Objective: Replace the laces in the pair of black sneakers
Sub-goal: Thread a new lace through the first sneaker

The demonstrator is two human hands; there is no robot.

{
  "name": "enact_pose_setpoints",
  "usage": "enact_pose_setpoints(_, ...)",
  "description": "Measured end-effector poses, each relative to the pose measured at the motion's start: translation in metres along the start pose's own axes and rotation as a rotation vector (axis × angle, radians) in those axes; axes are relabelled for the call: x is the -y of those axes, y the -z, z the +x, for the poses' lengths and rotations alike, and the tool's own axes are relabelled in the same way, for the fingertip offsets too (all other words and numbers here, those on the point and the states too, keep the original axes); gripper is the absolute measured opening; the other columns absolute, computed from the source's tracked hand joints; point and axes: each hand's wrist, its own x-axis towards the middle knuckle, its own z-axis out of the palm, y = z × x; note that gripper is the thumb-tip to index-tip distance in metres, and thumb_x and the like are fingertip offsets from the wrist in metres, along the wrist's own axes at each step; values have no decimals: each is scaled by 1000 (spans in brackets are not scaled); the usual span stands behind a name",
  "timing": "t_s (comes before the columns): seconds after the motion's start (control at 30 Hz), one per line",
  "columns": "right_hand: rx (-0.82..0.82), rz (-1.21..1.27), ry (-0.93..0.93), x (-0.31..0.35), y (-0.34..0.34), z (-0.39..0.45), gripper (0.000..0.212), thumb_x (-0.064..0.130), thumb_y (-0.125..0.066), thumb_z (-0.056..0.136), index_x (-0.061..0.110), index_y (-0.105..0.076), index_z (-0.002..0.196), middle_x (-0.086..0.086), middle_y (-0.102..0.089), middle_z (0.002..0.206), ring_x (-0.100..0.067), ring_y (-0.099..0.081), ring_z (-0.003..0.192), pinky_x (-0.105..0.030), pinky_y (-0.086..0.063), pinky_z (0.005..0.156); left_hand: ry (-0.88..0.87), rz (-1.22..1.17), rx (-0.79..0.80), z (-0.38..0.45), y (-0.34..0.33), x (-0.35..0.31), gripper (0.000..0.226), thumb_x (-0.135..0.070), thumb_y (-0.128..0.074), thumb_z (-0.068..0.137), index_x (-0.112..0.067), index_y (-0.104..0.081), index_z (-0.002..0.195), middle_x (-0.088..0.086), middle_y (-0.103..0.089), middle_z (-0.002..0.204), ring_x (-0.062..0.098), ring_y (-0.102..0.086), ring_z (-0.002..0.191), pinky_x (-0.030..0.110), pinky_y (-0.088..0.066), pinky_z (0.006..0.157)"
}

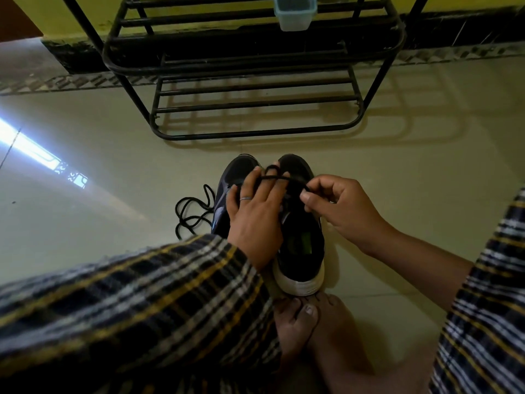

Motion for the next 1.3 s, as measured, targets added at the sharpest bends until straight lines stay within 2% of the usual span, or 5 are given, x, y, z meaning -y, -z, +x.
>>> enact_pose_setpoints(0.33,-94,107,-122,1,5,5,15,9,-61,89,3,-61,75,-3,-55,68,1,-50,55,-8,-39,50,107,108,-54,11,25,31,28,-32,-38,99,-27,-61,115,-6,-62,120,18,-45,123,46,-12,109)
enact_pose_setpoints(0.53,-217,-43,-245,-15,20,14,30,16,-62,89,-12,-56,82,-15,-51,73,-22,-44,64,-23,-39,51,216,265,-113,9,31,55,24,-31,-44,96,-28,-64,109,-4,-63,118,22,-44,124,51,-14,107)
enact_pose_setpoints(0.7,-229,-324,-339,-33,26,9,25,12,-62,87,0,-54,67,-8,-48,64,-20,-47,62,-22,-35,53,286,355,-34,6,29,71,21,-30,-50,91,-31,-64,106,-6,-63,114,22,-44,122,51,-15,105)
enact_pose_setpoints(1.07,-131,-324,-526,-50,27,10,16,20,-62,88,9,-62,77,-17,-65,86,-25,-57,71,-27,-40,55,460,276,34,-4,22,85,29,-21,-49,91,-26,-61,116,0,-58,122,25,-42,124,48,-17,106)
enact_pose_setpoints(1.3,-244,-311,-169,-31,24,14,5,20,-63,88,16,-65,91,2,-63,89,-12,-57,74,-26,-42,72,166,78,-250,14,19,63,32,-18,-52,91,-17,-58,123,5,-58,126,26,-46,126,44,-33,105)
